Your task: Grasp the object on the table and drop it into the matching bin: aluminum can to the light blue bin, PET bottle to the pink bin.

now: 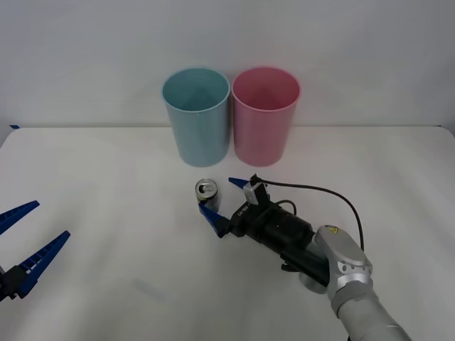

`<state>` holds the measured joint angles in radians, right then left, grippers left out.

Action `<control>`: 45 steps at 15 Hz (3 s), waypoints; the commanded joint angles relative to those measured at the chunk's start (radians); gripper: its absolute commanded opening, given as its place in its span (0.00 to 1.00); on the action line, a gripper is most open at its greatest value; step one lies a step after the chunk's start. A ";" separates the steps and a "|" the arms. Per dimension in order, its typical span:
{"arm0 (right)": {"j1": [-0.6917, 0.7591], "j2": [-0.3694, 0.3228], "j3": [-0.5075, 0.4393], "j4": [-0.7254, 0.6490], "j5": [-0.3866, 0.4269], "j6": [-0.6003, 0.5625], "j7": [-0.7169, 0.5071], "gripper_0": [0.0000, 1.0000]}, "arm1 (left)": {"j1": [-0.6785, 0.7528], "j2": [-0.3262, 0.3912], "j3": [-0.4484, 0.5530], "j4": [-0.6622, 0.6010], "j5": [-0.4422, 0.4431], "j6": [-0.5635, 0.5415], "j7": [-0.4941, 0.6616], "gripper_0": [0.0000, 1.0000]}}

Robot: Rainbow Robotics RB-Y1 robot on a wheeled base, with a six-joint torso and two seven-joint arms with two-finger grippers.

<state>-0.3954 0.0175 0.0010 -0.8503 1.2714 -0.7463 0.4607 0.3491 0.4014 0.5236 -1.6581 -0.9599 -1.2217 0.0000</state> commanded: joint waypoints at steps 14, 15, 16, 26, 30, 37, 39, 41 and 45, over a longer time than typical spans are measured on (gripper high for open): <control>0.000 0.000 0.066 0.000 -0.069 0.025 0.042 0.00 | 0.000 0.000 0.000 0.000 0.000 0.000 0.000 1.00; 0.000 0.000 0.068 0.002 -0.072 0.024 0.042 0.00 | 0.000 0.000 0.000 0.000 0.000 0.000 0.000 1.00; 0.000 0.000 0.071 0.002 -0.075 0.025 0.042 0.00 | 0.000 0.000 0.000 0.000 0.000 0.000 0.000 1.00; 0.004 0.000 0.091 -0.043 -0.099 0.021 0.021 0.00 | 0.000 0.000 0.000 0.000 0.000 0.000 0.000 1.00; 0.095 -0.021 0.125 -0.201 -0.110 0.016 -0.074 0.00 | 0.000 0.000 0.000 0.000 0.000 0.000 0.000 1.00; 0.331 -0.249 0.255 -0.693 -0.112 0.146 -0.395 0.00 | 0.000 0.000 0.000 0.000 0.000 0.000 0.000 1.00; 0.369 -0.304 0.260 -0.813 -0.112 0.188 -0.493 0.00 | 0.000 0.000 0.000 0.000 0.000 0.000 0.000 1.00; 0.383 -0.344 0.255 -0.883 -0.112 0.200 -0.574 0.00 | 0.000 0.000 0.000 0.000 0.000 0.000 0.000 1.00; 0.386 -0.409 0.214 -0.992 -0.116 0.216 -0.703 0.00 | 0.000 0.000 0.000 0.000 0.000 0.000 0.000 1.00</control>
<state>-0.0092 -0.3817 0.2260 -1.8227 1.1552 -0.5325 -0.2200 0.3490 0.4014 0.5236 -1.6581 -0.9599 -1.2217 0.0000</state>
